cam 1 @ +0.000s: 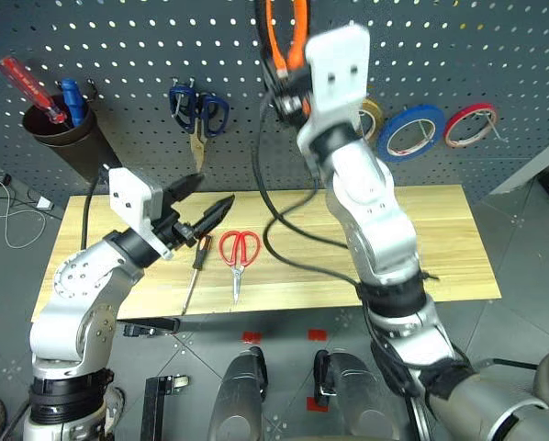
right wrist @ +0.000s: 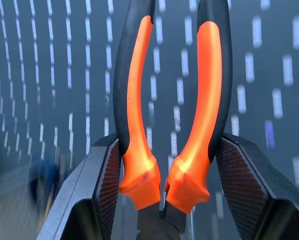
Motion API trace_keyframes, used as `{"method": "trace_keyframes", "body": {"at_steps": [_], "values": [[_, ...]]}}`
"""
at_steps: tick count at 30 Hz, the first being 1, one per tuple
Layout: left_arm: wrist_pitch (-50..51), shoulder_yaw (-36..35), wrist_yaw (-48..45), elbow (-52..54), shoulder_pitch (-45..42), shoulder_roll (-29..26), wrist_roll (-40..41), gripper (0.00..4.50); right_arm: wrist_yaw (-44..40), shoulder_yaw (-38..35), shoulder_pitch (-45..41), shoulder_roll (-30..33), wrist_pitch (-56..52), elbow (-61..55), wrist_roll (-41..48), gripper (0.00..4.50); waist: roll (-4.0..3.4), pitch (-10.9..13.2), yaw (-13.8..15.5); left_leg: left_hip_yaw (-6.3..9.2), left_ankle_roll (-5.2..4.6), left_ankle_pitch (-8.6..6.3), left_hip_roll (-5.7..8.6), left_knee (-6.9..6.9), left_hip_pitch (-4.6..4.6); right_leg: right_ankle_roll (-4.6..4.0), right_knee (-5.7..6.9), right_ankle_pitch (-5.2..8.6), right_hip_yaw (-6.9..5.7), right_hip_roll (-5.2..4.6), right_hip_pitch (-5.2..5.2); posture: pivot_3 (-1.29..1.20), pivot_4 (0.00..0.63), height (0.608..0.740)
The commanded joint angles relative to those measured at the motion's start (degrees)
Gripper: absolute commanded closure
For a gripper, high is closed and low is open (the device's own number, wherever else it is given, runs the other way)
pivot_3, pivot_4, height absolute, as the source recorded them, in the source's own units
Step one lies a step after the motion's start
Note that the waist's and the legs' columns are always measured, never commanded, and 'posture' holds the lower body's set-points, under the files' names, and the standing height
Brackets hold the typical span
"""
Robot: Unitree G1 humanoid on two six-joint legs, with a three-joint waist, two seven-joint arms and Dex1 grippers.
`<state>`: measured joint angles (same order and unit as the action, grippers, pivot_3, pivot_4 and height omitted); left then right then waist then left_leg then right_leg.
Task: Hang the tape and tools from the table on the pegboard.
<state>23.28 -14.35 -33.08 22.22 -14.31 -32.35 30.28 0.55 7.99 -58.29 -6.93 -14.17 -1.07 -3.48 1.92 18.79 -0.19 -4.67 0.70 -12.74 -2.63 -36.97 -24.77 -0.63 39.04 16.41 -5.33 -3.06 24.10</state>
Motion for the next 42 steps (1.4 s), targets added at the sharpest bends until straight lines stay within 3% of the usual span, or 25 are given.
{"method": "trace_keyframes", "body": {"at_steps": [1, 11, 21, 28, 35, 39, 41, 42], "values": [[-1.1, -1.0, 0.9, 0.1, -0.1, 0.0, -0.7, 1.11, 1.5, -1.9, -5.1, 0.0, 10.7, 9.3, -0.3, 1.94, 0.02, 0.0, 0.0, -0.03, 0.0, 0.0, 0.0, 0.01, 0.0, 0.0, -0.02, 0.0, 0.01, 0.0, 0.0, 0.08, 0.288, 0.74], [-2.3, 1.0, 2.1, -0.8, -1.5, 1.7, -2.9, 1.11, 3.2, -2.5, -11.9, 0.7, 29.2, 32.1, -2.4, 1.94, 0.01, 0.0, 0.3, -0.03, 0.0, 0.0, -0.03, 0.02, -0.02, -0.01, -0.02, 0.0, -0.03, -0.01, 0.02, 0.13, 0.324, 0.74], [-5.3, 2.0, 4.3, -3.3, -0.5, 3.9, -6.6, 1.11, 7.9, -2.0, -13.1, 2.3, 39.4, 49.0, -6.1, 1.94, 0.0, 0.0, 1.0, -0.04, 0.0, 0.0, -0.03, 0.02, -0.01, -0.02, -0.03, 0.01, -0.01, -0.02, 0.01, 0.15, 0.335, 0.74], [-8.0, 3.0, 5.7, -5.2, -0.9, 5.6, -9.1, 1.11, 10.4, -2.5, -13.8, 4.2, 42.5, 52.4, -8.3, 1.94, -0.01, 0.0, 1.5, -0.05, 0.0, 0.0, -0.03, 0.0, -0.01, -0.02, 0.0, 0.01, 0.0, -0.02, 0.01, 0.14, 0.337, 0.74], [-8.0, 5.2, 6.6, -7.4, -0.7, 7.3, -11.5, 1.11, 9.1, -4.0, -8.8, 2.8, 36.5, 50.7, -6.2, 1.94, 0.0, 0.0, 1.5, -0.04, -0.01, 0.0, -0.03, -0.02, 0.01, -0.02, 0.02, 0.0, 0.0, -0.03, -0.03, 0.11, 0.329, 0.74], [-7.0, 7.1, 7.0, -9.2, -0.1, 7.7, -13.2, 1.11, 7.8, -4.1, -5.1, 2.1, 32.8, 45.3, -5.0, 0.68, 0.0, 0.0, 1.5, -0.03, -0.01, 0.01, -0.05, -0.03, 0.05, -0.02, 0.07, 0.0, 0.0, -0.03, -0.05, 0.1, 0.329, 0.74], [-5.2, 7.8, 7.5, -9.8, 0.4, 7.6, -13.8, 0.74, 6.4, -3.7, -1.8, 1.9, 28.8, 39.3, -4.5, 0.01, 0.0, 0.0, 1.5, -0.05, -0.02, 0.02, -0.04, -0.03, 0.05, -0.02, 0.06, 0.0, 0.01, -0.03, -0.04, 0.09, 0.332, 0.74], [-4.0, 8.2, 7.8, -9.8, 0.9, 7.5, -14.1, 0.54, 5.2, -3.3, 0.2, 1.8, 25.8, 35.5, -4.4, 0.0, 0.0, 0.0, 1.5, -0.04, -0.02, 0.02, -0.04, -0.02, 0.04, -0.02, 0.06, 0.0, 0.01, -0.03, -0.04, 0.08, 0.335, 0.74]]}}
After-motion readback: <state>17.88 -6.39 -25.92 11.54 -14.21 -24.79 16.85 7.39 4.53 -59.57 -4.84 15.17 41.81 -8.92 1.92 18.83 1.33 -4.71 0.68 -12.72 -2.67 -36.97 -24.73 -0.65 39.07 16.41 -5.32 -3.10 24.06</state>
